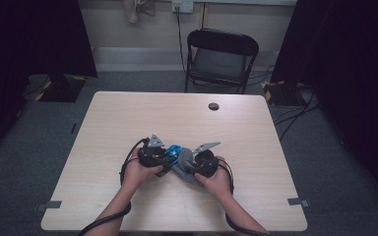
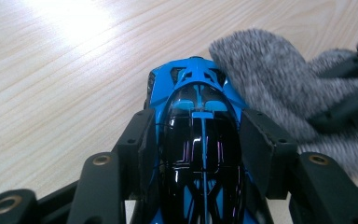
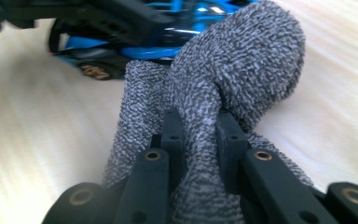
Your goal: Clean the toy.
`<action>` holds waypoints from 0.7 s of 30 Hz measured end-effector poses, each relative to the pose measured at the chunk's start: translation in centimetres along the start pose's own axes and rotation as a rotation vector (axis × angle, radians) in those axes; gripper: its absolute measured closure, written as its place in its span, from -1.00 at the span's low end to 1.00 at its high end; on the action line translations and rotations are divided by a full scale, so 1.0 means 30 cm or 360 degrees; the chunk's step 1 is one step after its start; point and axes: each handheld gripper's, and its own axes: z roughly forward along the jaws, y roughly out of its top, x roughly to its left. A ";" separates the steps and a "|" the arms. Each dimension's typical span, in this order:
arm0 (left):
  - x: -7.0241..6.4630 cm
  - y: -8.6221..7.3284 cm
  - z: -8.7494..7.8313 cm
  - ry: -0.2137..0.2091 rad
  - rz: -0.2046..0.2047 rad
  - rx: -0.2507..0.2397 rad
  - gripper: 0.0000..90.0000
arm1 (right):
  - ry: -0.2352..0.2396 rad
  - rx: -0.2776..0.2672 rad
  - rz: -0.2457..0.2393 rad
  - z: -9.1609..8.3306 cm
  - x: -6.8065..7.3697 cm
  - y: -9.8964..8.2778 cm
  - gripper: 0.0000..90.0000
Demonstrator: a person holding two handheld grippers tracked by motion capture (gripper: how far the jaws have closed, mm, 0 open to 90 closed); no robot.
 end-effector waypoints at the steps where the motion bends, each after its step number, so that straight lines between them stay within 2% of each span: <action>1: 0.001 0.000 0.000 0.0003 0.0009 0.0002 0.05 | 0.0013 0.0006 -0.0004 0.002 0.010 0.000 0.72; 5: 0.001 0.001 -0.001 0.0016 0.0023 0.0005 0.05 | 0.0065 0.0016 -0.0056 0.016 0.054 0.003 0.72; 8: 0.001 -0.001 0.000 -0.0003 -0.0005 -0.0001 0.05 | 0.0089 0.0026 -0.0086 0.026 0.083 0.008 0.72; 21: 0.001 -0.001 -0.001 -0.0003 -0.0010 0.0001 0.05 | 0.0171 0.0020 -0.0115 0.041 0.134 0.003 0.71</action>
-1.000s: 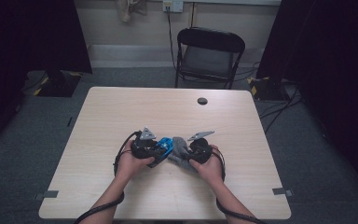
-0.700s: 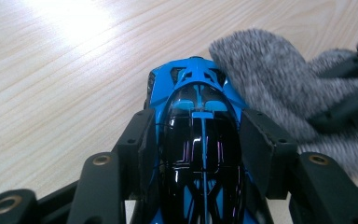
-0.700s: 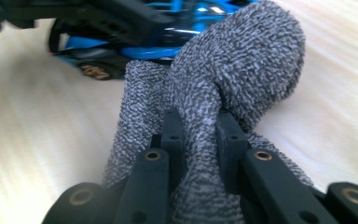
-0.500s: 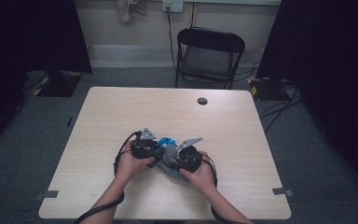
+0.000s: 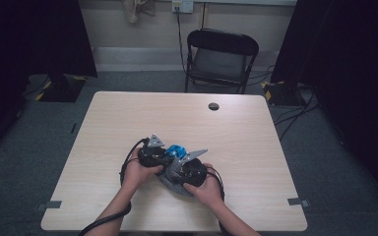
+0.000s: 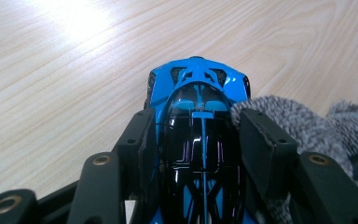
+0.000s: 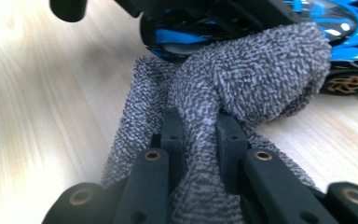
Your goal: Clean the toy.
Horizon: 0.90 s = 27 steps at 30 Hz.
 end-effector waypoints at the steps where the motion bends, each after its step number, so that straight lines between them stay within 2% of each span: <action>1: 0.000 0.000 0.000 0.0002 0.0002 0.0000 0.05 | 0.0002 -0.0001 -0.0004 0.002 0.003 0.000 0.71; 10: -0.001 -0.001 -0.001 0.0021 0.0015 -0.0003 0.05 | 0.0062 0.0005 -0.0041 0.018 0.046 0.003 0.72; 16: -0.001 0.001 -0.002 0.0030 0.0025 0.0004 0.05 | 0.0107 0.0016 -0.0093 0.034 0.082 0.008 0.72; 25: -0.003 -0.001 -0.001 0.0024 0.0012 -0.0008 0.05 | 0.0168 0.0027 -0.0146 0.040 0.103 0.011 0.71; 26: -0.005 -0.002 0.000 0.0016 -0.0010 -0.0020 0.05 | 0.0174 0.0027 -0.0147 0.039 0.105 0.011 0.71; 27: -0.002 -0.002 -0.001 0.0024 0.0004 -0.0015 0.05 | 0.0181 0.0021 -0.0153 0.035 0.105 0.010 0.71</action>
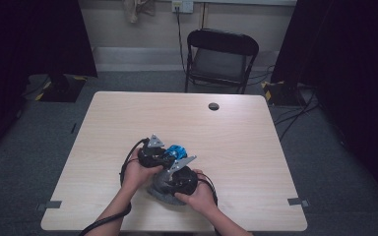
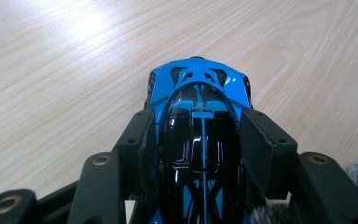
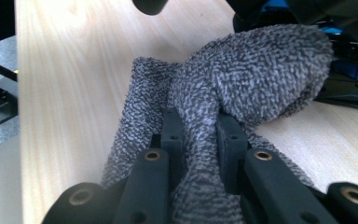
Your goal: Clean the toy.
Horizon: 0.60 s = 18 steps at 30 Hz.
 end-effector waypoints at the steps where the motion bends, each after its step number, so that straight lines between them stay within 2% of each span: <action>1: 0.000 -0.001 0.000 -0.0014 -0.0005 0.0004 0.05 | 0.0008 -0.0005 0.0005 -0.005 0.001 0.000 0.71; 5: 0.000 -0.003 0.000 -0.0014 -0.0008 -0.0002 0.05 | 0.0026 -0.0010 -0.0010 -0.035 -0.002 -0.005 0.71; 7: 0.001 -0.004 -0.001 -0.0014 -0.0007 -0.0001 0.05 | 0.0005 -0.0013 -0.0041 -0.056 -0.006 -0.010 0.71; 10: 0.001 -0.003 0.000 -0.0014 -0.0003 -0.0003 0.05 | -0.0005 -0.0019 -0.0043 -0.090 -0.022 -0.021 0.71; 13: 0.000 -0.003 0.000 -0.0013 -0.0008 -0.0001 0.05 | -0.0033 -0.0029 -0.0033 -0.129 -0.046 -0.032 0.71; 18: 0.001 -0.002 -0.001 0.0000 0.0006 0.0002 0.05 | -0.0121 -0.0039 0.0011 -0.190 -0.105 -0.050 0.71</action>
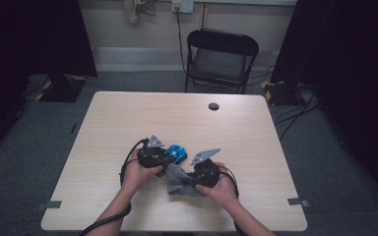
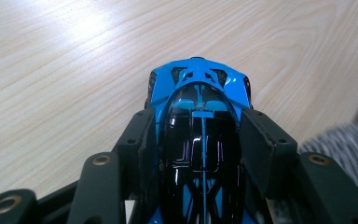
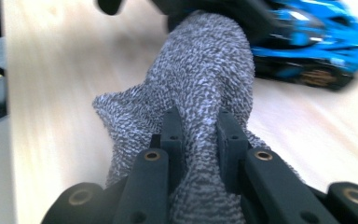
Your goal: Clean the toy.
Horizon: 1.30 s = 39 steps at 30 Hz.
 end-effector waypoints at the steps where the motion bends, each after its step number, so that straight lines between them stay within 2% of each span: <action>1: 0.000 0.000 0.000 -0.0001 0.0000 0.0000 0.05 | -0.0018 -0.0004 0.0007 -0.008 -0.013 -0.002 0.71; 6: -0.003 0.001 0.000 0.0003 -0.0001 0.0006 0.05 | -0.0137 -0.0015 0.0089 -0.041 -0.082 -0.013 0.71; 13: -0.004 0.002 0.001 0.0000 0.0004 0.0007 0.05 | -0.0287 -0.0085 0.0241 -0.066 -0.165 -0.016 0.71; 17: -0.004 0.002 0.001 0.0000 0.0003 0.0007 0.05 | -0.0344 -0.0069 0.0265 -0.055 -0.185 -0.002 0.71; 24: -0.005 0.001 0.000 0.0002 0.0000 0.0006 0.05 | -0.0431 -0.0016 0.0312 0.004 -0.212 0.010 0.70; 27: -0.005 0.001 0.001 -0.0001 0.0001 0.0008 0.05 | -0.0433 0.0009 0.0325 0.031 -0.214 0.012 0.70; 31: -0.005 0.001 0.000 -0.0003 -0.0004 0.0007 0.05 | -0.0407 0.0030 0.0300 0.058 -0.200 0.013 0.70; 39: -0.003 0.001 -0.002 0.0015 0.0017 0.0012 0.05 | -0.0327 0.0031 0.0254 0.070 -0.154 0.020 0.70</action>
